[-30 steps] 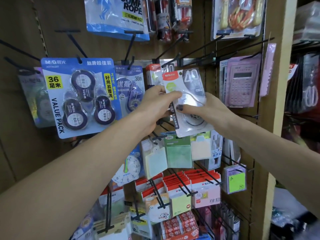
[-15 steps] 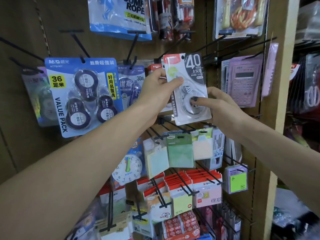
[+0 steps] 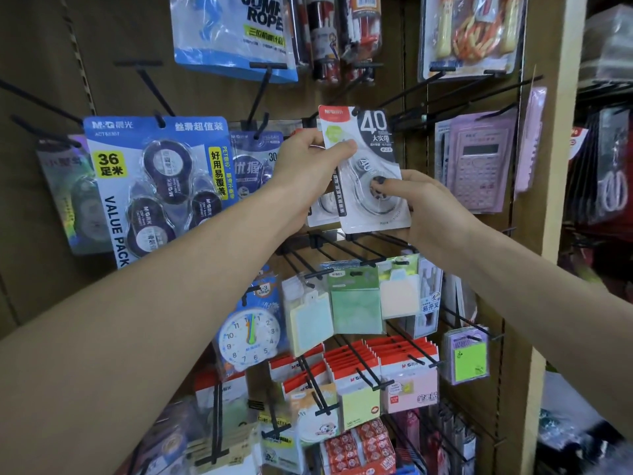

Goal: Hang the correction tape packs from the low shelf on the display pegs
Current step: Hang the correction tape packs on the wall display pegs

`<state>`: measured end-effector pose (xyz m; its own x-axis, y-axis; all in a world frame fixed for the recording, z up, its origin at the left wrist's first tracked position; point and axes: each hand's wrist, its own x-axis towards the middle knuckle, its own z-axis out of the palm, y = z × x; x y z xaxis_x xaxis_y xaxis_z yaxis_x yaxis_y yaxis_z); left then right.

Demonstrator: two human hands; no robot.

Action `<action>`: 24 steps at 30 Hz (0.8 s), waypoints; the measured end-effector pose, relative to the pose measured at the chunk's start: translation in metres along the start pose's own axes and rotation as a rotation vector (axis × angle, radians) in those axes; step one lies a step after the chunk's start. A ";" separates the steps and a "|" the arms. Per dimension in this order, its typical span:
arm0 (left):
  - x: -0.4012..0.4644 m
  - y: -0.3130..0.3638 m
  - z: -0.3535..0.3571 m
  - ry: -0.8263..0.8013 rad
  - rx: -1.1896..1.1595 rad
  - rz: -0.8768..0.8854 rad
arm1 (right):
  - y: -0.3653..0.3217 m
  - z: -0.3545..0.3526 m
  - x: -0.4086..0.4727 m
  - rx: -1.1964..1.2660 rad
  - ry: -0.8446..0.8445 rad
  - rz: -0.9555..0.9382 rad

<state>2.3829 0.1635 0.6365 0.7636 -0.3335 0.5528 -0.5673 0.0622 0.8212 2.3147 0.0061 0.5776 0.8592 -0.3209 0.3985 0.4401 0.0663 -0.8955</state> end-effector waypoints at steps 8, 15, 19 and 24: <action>0.008 -0.007 -0.004 0.000 -0.041 -0.155 | 0.001 0.010 0.020 -0.044 0.112 0.049; 0.008 -0.022 -0.007 -0.030 0.016 -0.303 | 0.007 0.034 0.052 -0.087 0.140 0.146; 0.005 -0.027 -0.008 -0.039 0.025 -0.315 | 0.012 0.044 0.064 -0.097 0.147 0.173; 0.005 -0.039 -0.011 -0.067 0.160 -0.319 | 0.017 0.046 0.062 -0.208 0.156 0.168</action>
<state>2.4121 0.1695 0.6083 0.8911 -0.3738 0.2573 -0.3486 -0.2008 0.9155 2.3875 0.0306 0.5958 0.8579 -0.4643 0.2200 0.2182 -0.0585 -0.9742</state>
